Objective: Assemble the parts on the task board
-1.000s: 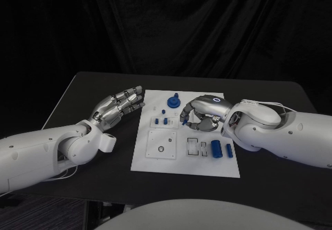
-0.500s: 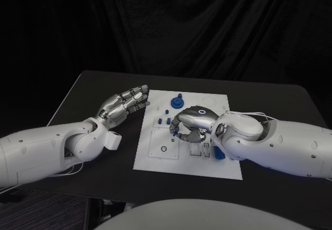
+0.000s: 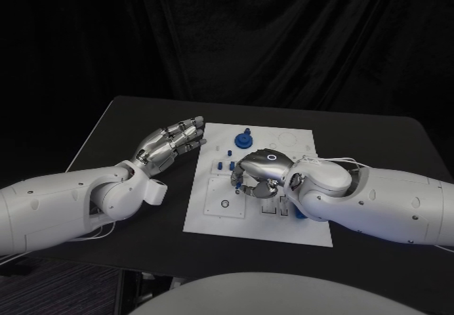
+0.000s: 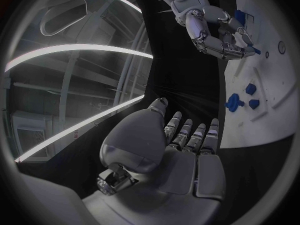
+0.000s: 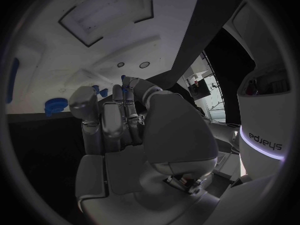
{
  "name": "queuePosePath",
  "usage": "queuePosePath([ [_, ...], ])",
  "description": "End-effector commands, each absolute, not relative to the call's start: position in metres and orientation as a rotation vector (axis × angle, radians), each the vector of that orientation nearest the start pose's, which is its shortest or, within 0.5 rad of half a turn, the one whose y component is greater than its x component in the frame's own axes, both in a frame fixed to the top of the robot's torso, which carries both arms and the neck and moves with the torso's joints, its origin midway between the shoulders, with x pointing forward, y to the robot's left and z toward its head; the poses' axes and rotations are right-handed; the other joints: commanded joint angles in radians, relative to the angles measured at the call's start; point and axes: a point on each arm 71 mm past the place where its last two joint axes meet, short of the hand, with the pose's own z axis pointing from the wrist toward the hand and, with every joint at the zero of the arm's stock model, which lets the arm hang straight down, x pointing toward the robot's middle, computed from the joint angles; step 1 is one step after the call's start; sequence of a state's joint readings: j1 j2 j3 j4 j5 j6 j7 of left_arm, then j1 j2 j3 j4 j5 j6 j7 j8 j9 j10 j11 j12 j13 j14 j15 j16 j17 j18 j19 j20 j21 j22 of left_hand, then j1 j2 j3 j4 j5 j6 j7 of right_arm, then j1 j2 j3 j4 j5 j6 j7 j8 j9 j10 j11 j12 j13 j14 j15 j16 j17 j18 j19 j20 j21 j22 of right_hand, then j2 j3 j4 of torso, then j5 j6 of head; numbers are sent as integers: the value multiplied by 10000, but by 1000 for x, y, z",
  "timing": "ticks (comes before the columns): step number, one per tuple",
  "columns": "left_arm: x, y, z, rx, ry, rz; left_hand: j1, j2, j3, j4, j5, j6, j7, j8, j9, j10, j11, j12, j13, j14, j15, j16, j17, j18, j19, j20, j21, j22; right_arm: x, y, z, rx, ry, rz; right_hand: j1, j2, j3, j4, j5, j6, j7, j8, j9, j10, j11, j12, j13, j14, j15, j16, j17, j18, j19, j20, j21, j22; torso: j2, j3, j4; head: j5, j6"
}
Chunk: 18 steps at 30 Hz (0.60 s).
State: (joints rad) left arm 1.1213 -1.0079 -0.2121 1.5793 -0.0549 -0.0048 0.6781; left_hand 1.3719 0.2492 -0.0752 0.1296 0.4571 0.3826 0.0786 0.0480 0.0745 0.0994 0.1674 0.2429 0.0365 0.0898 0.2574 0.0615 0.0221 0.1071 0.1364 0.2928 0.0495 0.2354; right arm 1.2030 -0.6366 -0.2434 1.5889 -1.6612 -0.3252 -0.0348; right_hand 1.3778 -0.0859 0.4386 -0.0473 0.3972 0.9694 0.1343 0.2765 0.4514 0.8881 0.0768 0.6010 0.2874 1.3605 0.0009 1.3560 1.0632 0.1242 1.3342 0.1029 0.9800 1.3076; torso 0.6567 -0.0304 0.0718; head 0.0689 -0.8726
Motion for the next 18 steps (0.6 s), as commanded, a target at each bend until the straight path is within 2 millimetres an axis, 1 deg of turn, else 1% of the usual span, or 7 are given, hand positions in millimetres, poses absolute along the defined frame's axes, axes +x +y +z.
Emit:
queuePosePath([
  [1,423,261,-240,-9880,13669,-18554,-73,14,72,10,6,1,28,18,-8,-17,51,21,9,-77,-20,5,-3,-94,-62,-13,-30,11,416,-76,-242,-6485,16616,8259,41,-3,20,-43,28,-38,18,-57,9,77,-9,-26,-10,78,-7,57,12,-67,86,-1,46,823,-9,-1,-41,7,0],
  [3,423,261,-240,-9880,13678,-18558,-71,21,84,6,11,6,34,18,-7,-21,50,18,8,-75,-18,8,-2,-92,-53,-11,-29,27,416,-76,-243,-6505,16644,8245,41,-3,20,-43,28,-38,18,-57,9,77,-9,-26,-10,78,-7,57,12,-67,86,-1,46,823,-19,-5,-39,5,0],
  [5,423,260,-240,-9882,13688,-18564,-71,21,84,6,11,6,34,18,-7,-21,50,18,8,-75,-18,8,-2,-92,-53,-11,-29,27,416,-75,-245,-6515,16668,8239,36,-5,17,-40,23,-31,17,-58,10,89,-10,-29,-14,84,-7,62,20,-69,94,-2,56,827,-22,-6,-24,-13,0],
  [11,423,260,-240,-9886,13715,-18580,-68,31,101,0,19,21,47,21,-5,-23,44,20,8,-73,-14,12,-1,-89,-46,-7,-27,38,416,-76,-248,-6524,16765,8216,36,-5,17,-40,23,-31,17,-58,10,89,-10,-29,-14,84,-7,62,20,-69,94,-2,56,827,2,11,-20,4,0],
  [15,423,260,-241,-9896,13736,-18582,-68,31,101,0,19,21,47,21,-5,-23,44,20,8,-73,-14,12,-1,-89,-46,-7,-27,38,415,-76,-250,-6520,16810,8216,36,-4,17,-40,18,-19,14,-59,12,104,-14,-34,-18,94,-9,70,34,-72,105,-3,72,834,-3,11,-26,33,0],
  [17,423,260,-241,-9905,13748,-18578,-68,31,101,0,19,21,47,21,-5,-23,44,20,8,-73,-14,12,-1,-89,-46,-7,-27,38,415,-76,-251,-6525,16837,8221,36,-4,17,-40,18,-19,14,-59,12,104,-14,-34,-18,94,-9,70,34,-72,105,-3,72,834,0,17,-31,34,0],
  [18,423,260,-241,-9908,13755,-18579,-65,41,125,-9,25,38,82,24,-2,-27,26,19,8,-71,-10,18,1,-84,-42,-5,-28,38,415,-75,-252,-6530,16846,8230,36,-4,17,-40,18,-19,14,-59,12,104,-14,-34,-18,94,-9,70,34,-72,105,-3,72,834,2,17,-34,34,0],
])
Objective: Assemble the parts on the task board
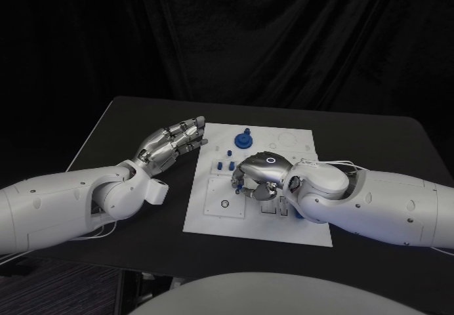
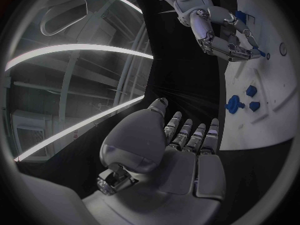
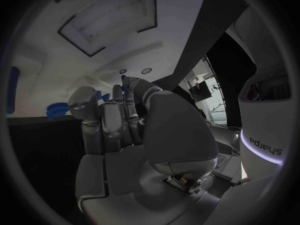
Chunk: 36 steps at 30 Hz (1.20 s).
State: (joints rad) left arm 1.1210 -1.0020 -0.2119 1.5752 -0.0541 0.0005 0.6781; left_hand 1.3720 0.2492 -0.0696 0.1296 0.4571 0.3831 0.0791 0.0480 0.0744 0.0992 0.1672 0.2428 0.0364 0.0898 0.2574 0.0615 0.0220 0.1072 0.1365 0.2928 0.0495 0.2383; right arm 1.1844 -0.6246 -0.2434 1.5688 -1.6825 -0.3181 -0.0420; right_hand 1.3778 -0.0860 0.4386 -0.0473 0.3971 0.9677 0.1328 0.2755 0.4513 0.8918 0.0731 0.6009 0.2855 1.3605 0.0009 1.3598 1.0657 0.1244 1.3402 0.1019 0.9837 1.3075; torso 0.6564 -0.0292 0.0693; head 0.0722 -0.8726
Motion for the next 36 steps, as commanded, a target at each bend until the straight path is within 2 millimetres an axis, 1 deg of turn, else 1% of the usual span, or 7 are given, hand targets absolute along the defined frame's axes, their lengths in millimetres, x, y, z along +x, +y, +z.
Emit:
queuePosePath([
  [1,423,260,-241,-9911,13759,-18579,-65,41,69,-10,25,34,77,24,-2,-25,27,19,9,-71,-10,18,1,-85,-42,-5,-28,10,415,-75,-252,-6533,16852,8238,36,-4,17,-40,18,-3,29,-49,13,67,23,-33,1,94,-9,32,9,-74,45,8,35,834,7,8,-7,-3,0],
  [5,423,259,-241,-9923,13787,-18581,-65,41,69,-10,25,34,77,24,-2,-25,27,19,9,-71,-10,18,1,-85,-42,-5,-28,10,413,-74,-255,-6544,16912,8290,39,-3,19,-43,16,7,26,-50,15,79,20,-39,-4,96,-11,33,5,-71,45,6,21,831,11,12,3,-5,0],
  [13,423,259,-242,-9941,13834,-18592,-67,46,89,-16,28,53,109,28,1,-28,7,21,9,-69,-7,24,2,-81,-31,-3,-25,22,413,-74,-259,-6537,17004,8273,39,-3,19,-43,16,7,26,-50,15,79,20,-39,-4,96,-11,33,5,-71,45,6,21,831,9,14,-19,12,0],
  [20,424,258,-243,-9959,13881,-18602,-65,51,104,-22,35,66,134,31,3,-32,-10,17,9,-68,0,27,3,-78,-25,-1,-23,25,414,-74,-261,-6542,17068,8226,49,2,25,-51,20,26,20,-52,19,100,14,-51,-14,92,-16,25,-20,-68,48,3,7,829,-16,-4,11,-11,0],
  [28,424,257,-244,-9987,13939,-18604,-65,56,125,-30,39,92,169,37,7,-35,-29,15,9,-67,6,32,4,-76,-14,1,-20,32,415,-74,-264,-6512,17116,8095,88,-2,51,-85,63,21,22,-81,16,103,17,-92,-38,92,-21,24,-26,-66,56,-5,-1,832,-15,-11,-15,28,0],
  [31,424,257,-245,-10006,13969,-18598,-71,61,160,-39,43,136,244,47,14,-42,-73,11,8,-67,15,40,5,-76,-7,3,-19,23,414,-75,-264,-6528,17005,8031,90,-3,54,-88,72,20,25,-87,15,100,19,-100,-43,86,-21,17,-42,-60,46,-5,-31,824,-10,-14,-14,39,0],
  [36,424,258,-245,-10032,14003,-18577,-73,62,166,-40,43,140,253,48,15,-43,-79,11,8,-68,15,40,4,-77,-5,3,-18,23,414,-75,-264,-6516,16904,8011,75,-12,47,-83,71,30,30,-90,17,102,25,-113,-51,83,-18,15,-48,-62,49,-5,-30,826,-3,-9,-6,30,0],
])
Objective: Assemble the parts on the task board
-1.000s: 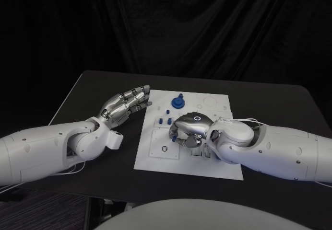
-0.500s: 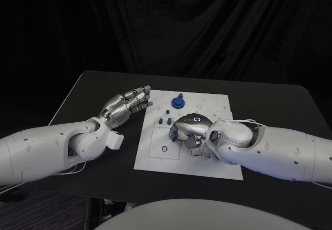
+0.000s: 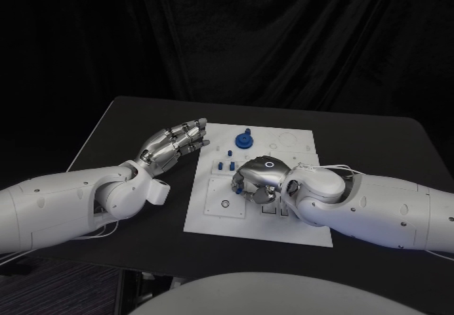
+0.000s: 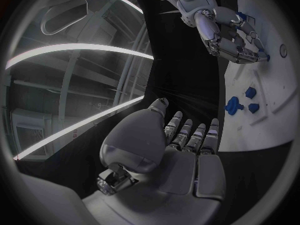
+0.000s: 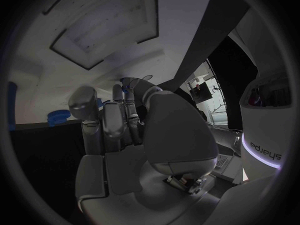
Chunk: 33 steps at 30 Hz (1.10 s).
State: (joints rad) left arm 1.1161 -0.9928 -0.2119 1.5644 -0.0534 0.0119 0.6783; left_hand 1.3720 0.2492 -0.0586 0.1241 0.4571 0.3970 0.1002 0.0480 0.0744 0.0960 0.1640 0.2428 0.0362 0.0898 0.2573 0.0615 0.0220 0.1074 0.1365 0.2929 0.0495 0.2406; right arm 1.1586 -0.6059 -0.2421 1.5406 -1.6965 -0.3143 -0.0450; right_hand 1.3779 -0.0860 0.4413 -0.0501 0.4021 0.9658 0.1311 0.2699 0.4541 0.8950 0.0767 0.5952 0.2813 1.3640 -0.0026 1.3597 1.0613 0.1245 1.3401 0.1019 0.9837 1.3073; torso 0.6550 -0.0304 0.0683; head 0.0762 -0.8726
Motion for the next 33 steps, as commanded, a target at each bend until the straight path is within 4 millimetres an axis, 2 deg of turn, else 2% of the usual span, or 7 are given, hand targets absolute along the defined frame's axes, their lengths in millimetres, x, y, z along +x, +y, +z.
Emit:
queuePosePath([
  [1,424,258,-245,-10037,14011,-18576,-73,62,55,16,43,1,42,48,15,-11,-47,11,10,-68,15,40,5,-78,-6,3,-19,0,414,-75,-264,-6516,16893,8011,75,-12,19,-55,22,49,47,-34,-11,69,-11,-56,-8,48,18,16,-4,-63,50,-6,-30,828,9,4,7,-16,0],
  [16,423,258,-248,-10121,14143,-18542,-85,110,106,27,50,14,90,51,16,-18,-71,7,9,-70,24,46,5,-81,13,6,-13,10,414,-73,-264,-6553,16940,7969,10,-36,-5,-23,-50,29,58,-89,-19,38,11,-136,-51,30,38,-1,-41,-58,34,3,-93,818,10,-4,9,5,0],
  [18,423,258,-248,-10130,14158,-18540,-85,110,106,27,50,14,90,51,16,-18,-71,7,9,-70,24,46,5,-81,13,6,-13,10,414,-72,-264,-6602,16980,7977,-65,-64,-17,25,-235,-194,105,-254,-94,-84,56,-226,-89,-9,84,-32,-107,-47,-8,23,-198,789,11,-3,8,6,0],
  [19,423,257,-248,-10134,14166,-18540,-86,119,119,28,52,35,103,54,19,-17,-76,10,9,-69,27,49,6,-82,19,7,-11,13,414,-71,-264,-6627,16992,7989,-165,-107,-22,96,-558,-587,197,-548,-242,-231,125,-323,-128,-57,156,-67,-180,-42,-48,58,-292,763,12,-3,7,5,0],
  [20,423,257,-248,-10138,14173,-18542,-88,123,137,26,54,63,132,60,24,-18,-90,12,10,-71,30,51,5,-84,26,8,-8,14,413,-71,-264,-6646,16998,8000,-421,-280,-170,264,-997,-1056,228,-951,-469,-516,234,-457,-171,-168,254,-141,-339,-20,-161,149,-546,686,12,-3,8,3,0],
  [22,423,257,-249,-10150,14197,-18547,-90,124,160,21,55,91,172,66,29,-20,-110,10,10,-70,34,56,6,-89,32,8,-6,10,413,-69,-265,-6711,17033,8027,-507,-361,-305,376,-1211,-1165,179,-1176,-646,-628,276,-455,-154,-216,289,-146,-379,2,-194,217,-651,653,13,-3,8,4,0],
  [33,423,257,-250,-10197,14275,-18519,-91,120,210,3,61,178,255,85,45,-21,-156,15,10,-71,43,64,7,-99,56,9,2,19,413,-69,-267,-6853,17306,7883,-560,-445,-640,570,-1653,-1039,161,-1391,-885,-971,365,-408,-81,-415,373,-243,-643,71,-344,317,-1102,514,13,-3,8,15,0],
])
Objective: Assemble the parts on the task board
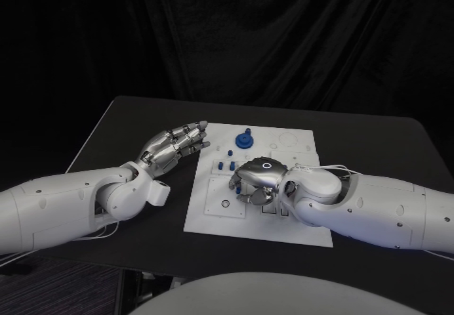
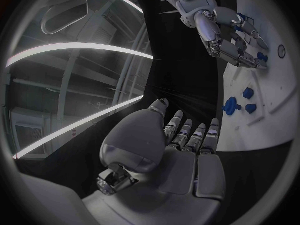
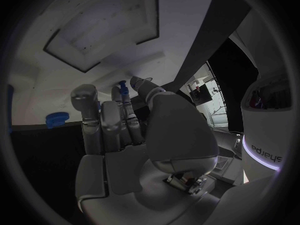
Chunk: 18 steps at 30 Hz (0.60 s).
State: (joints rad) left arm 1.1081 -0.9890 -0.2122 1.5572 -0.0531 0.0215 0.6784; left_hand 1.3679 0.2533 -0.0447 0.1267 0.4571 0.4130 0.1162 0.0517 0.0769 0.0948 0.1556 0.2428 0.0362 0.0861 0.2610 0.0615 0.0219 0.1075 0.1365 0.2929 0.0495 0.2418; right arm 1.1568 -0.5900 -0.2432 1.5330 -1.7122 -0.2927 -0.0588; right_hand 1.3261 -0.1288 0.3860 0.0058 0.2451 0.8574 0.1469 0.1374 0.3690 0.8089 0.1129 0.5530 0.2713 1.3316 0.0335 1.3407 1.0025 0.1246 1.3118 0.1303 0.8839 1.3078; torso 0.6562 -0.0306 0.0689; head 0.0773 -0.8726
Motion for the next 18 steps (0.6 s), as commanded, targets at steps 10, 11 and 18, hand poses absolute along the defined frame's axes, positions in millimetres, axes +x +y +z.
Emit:
queuePosePath([
  [10,422,257,-252,-10250,14349,-18515,-48,79,114,-39,68,100,158,67,35,-8,-99,18,12,-31,14,73,9,-108,77,10,9,16,414,-71,-267,-6744,17273,7812,72,15,-256,70,-134,144,19,-181,-172,-487,80,64,87,-265,81,-125,-241,115,-199,96,-455,408,2,2,3,1,0],
  [11,422,257,-252,-10255,14352,-18518,-48,79,124,-43,69,123,172,72,40,-8,-104,18,12,-33,16,73,8,-111,78,11,9,13,414,-72,-266,-6697,17220,7827,125,22,-334,82,-129,141,27,-246,-232,-751,138,77,110,-366,131,-162,-339,141,-299,136,-681,345,2,2,2,3,0],
  [18,422,259,-253,-10289,14359,-18450,-45,78,131,-47,70,147,179,77,44,-4,-101,26,13,-30,17,76,9,-112,79,10,10,11,413,-80,-261,-6409,16816,7997,407,64,-716,87,-30,-253,-43,-647,-542,-2139,421,4,51,-619,371,-152,-532,175,-452,342,-1037,285,2,2,1,-14,0],
])
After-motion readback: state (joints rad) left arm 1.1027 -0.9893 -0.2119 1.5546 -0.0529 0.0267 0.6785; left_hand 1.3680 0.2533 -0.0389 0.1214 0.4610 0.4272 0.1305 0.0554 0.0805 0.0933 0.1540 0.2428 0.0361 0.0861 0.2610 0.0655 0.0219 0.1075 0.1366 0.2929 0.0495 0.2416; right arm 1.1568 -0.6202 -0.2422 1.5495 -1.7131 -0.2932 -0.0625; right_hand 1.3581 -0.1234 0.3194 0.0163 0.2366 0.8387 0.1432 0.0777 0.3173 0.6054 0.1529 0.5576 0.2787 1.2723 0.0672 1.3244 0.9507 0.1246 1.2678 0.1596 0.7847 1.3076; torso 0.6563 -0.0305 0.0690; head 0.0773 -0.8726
